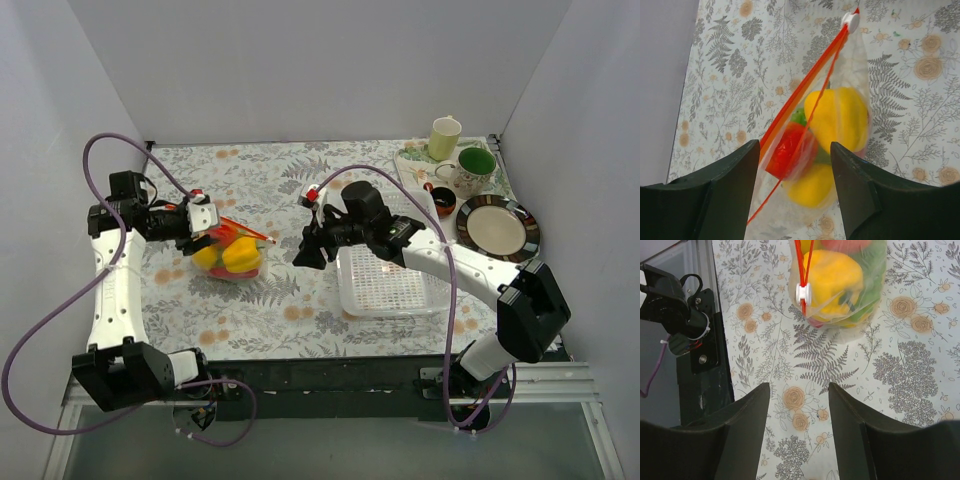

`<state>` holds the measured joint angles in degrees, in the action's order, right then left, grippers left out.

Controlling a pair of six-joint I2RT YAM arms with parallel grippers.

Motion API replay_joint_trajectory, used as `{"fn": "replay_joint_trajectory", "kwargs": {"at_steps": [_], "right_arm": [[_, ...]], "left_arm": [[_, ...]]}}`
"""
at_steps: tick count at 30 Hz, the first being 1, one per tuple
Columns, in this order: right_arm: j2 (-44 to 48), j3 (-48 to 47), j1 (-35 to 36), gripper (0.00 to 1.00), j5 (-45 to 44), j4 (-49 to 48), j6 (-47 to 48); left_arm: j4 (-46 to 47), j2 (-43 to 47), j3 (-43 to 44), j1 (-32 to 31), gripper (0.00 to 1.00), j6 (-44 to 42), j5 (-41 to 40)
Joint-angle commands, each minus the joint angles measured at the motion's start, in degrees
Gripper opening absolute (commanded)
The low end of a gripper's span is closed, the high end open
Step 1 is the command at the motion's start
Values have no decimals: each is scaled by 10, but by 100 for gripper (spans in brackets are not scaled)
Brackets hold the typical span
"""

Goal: Open the zip-top bag and remove the fake food

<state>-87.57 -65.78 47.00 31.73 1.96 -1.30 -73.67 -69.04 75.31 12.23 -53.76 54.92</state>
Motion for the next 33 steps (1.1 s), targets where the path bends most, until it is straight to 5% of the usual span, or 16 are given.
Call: {"fn": "replay_joint_trajectory", "kwargs": {"at_steps": [1,12,18,22,26,33], "right_arm": [[26,10,3,59,9,-13,0],[26,16,3,60,12,-14,4],[21,13,3,59,16,-14,2],[20,14,3,58,16,-14,2],[16,14,3,57,15,-14,-2],[12,7,3,57,13,-14,-5]], "left_arm": [[64,-25,3,-1,59,14,-9],[185,-34,-60,-2,68,37,-34],[124,-80,-33,-4,65,-1,-60],[97,-104,4,-4,42,16,-82],[155,-122,35,-4,0,95,-103],[402,-173,82,-4,0,362,-226]]}}
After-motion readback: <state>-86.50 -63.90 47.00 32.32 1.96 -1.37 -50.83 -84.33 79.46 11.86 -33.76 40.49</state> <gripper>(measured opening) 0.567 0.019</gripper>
